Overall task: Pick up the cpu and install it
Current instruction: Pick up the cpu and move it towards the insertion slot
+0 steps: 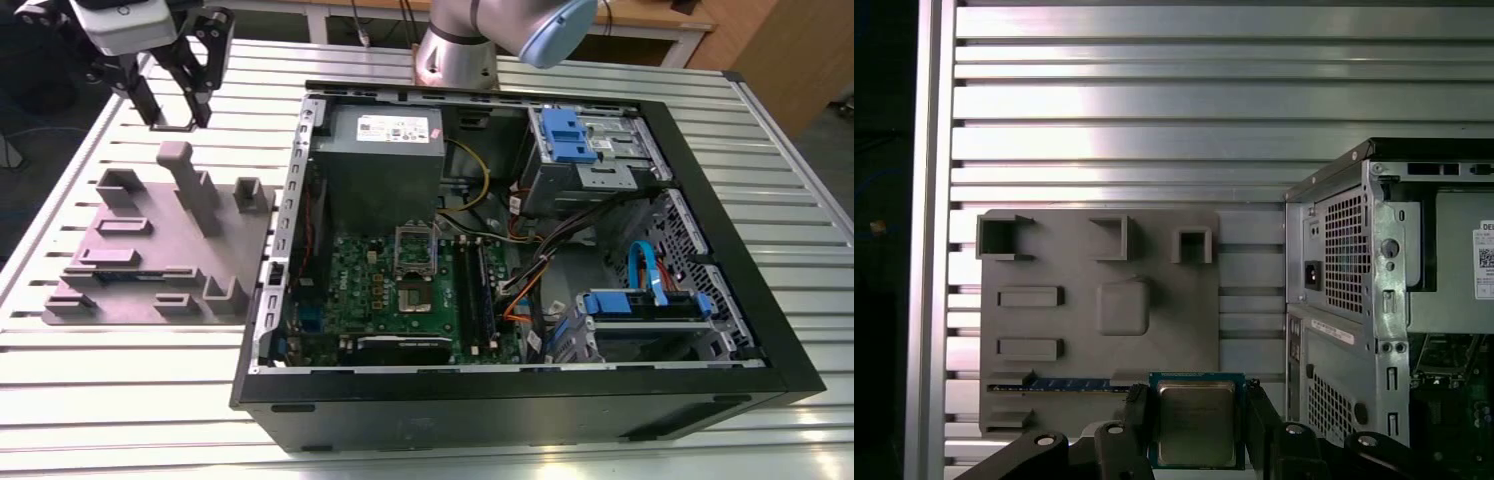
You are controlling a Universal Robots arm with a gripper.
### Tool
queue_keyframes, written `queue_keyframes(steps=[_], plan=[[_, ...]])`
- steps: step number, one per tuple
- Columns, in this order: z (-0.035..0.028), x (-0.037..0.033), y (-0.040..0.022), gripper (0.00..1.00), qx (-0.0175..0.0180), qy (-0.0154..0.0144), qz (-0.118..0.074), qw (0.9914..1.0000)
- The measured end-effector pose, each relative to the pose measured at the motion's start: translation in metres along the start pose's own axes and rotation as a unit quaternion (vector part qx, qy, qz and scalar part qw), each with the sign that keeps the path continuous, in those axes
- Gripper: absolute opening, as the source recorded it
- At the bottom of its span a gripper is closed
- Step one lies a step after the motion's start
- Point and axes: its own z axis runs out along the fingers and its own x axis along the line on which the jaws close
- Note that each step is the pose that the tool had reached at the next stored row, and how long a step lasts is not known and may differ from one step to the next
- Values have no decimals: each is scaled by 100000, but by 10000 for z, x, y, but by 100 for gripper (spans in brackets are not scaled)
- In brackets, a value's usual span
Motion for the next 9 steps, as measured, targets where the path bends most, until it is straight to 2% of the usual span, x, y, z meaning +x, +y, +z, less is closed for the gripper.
queue_keyframes(steps=[9], plan=[[0, -35, 0, 47, -1, -2, -5, 100000]])
